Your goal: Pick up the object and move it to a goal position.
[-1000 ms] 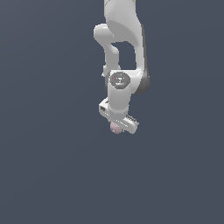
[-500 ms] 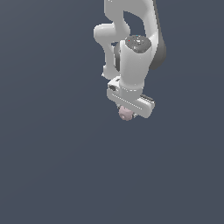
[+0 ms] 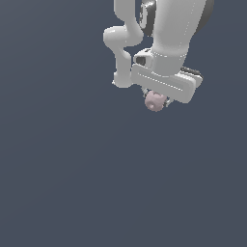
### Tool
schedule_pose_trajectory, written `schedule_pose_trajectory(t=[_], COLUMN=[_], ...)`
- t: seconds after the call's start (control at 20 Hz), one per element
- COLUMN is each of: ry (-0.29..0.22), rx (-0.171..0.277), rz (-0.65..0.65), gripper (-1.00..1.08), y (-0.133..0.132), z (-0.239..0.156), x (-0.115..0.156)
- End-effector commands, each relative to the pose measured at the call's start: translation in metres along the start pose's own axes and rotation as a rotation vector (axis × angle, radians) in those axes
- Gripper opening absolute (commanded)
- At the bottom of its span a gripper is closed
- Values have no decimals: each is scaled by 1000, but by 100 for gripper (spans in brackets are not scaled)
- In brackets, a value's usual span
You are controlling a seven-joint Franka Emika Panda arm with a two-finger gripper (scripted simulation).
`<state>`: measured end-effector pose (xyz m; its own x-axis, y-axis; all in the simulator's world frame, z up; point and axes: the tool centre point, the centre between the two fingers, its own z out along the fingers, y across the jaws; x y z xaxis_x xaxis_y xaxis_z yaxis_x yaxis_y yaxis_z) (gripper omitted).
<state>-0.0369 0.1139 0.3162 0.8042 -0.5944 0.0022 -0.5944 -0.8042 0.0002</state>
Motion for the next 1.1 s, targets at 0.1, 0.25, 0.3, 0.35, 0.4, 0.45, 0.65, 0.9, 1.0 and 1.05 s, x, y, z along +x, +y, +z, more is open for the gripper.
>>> schedule_pose_trajectory(t=[0.1, 0.25, 0.3, 0.35, 0.4, 0.45, 0.65, 0.9, 1.0, 1.05], ry=[0, 0, -1, -1, -1, -1, -2, -2, -2, -2], rx=[-1, -1, -1, -1, -1, 0, 0, 0, 0, 0], rz=[0, 0, 0, 0, 0, 0, -1, -1, -1, -1], gripper=[-100, -100, -100, -100, -100, -100, -100, -100, -100, -100], y=[-13, -21, -23, -25, -28, -30, -36, -41, -42, -43], z=[-49, -77, -85, -93, -100, -106, -127, -141, -144, -145], x=[-16, -25, -27, -30, -32, -34, -40, -44, -44, -44])
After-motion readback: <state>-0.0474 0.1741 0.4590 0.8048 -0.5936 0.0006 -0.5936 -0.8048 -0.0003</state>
